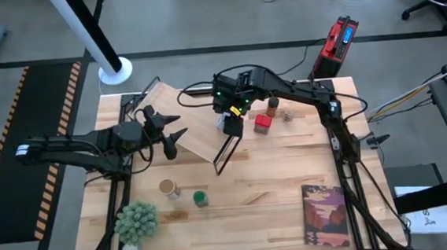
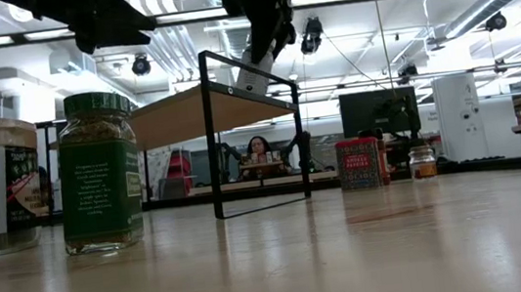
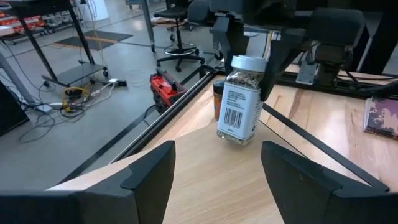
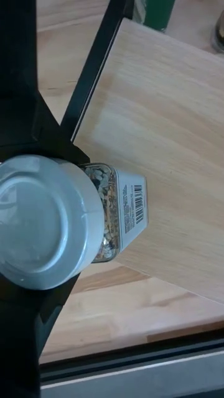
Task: Shelf spices
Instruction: Put the white seasoning bottle on the shelf
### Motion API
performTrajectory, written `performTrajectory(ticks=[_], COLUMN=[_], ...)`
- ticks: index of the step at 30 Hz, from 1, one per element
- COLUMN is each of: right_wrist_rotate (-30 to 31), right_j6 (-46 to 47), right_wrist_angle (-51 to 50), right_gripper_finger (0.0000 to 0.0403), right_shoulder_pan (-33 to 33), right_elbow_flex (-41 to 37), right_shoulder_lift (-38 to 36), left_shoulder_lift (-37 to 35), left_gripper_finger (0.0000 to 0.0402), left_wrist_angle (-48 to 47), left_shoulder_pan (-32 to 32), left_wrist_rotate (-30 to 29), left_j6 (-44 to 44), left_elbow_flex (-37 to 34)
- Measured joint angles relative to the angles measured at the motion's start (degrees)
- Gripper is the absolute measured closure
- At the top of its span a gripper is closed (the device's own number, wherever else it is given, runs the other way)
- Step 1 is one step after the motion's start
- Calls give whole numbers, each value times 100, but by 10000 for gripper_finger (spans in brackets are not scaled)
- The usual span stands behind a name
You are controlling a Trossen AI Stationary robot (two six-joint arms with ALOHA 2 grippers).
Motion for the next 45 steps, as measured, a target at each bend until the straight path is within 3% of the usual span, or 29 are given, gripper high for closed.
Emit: performTrajectory(ticks=[18, 29, 45], right_wrist_rotate=[44, 39, -258], right_j6=[-154, -842, -1059], right_wrist_angle=[-102, 21, 647], right_gripper_finger=[152, 138, 133], right_shoulder_pan=[-13, -11, 81], right_elbow_flex=[4, 4, 2], right_shoulder_lift=[-4, -254, -275], left_shoulder_lift=[0, 0, 0], left_gripper_finger=[174, 171, 176], left_wrist_angle=[-24, -64, -66], left_shoulder_pan=[-2, -2, -1], left_wrist_rotate=[-2, -4, 13], left_j6=[5, 7, 7], left_elbow_flex=[0, 0, 0])
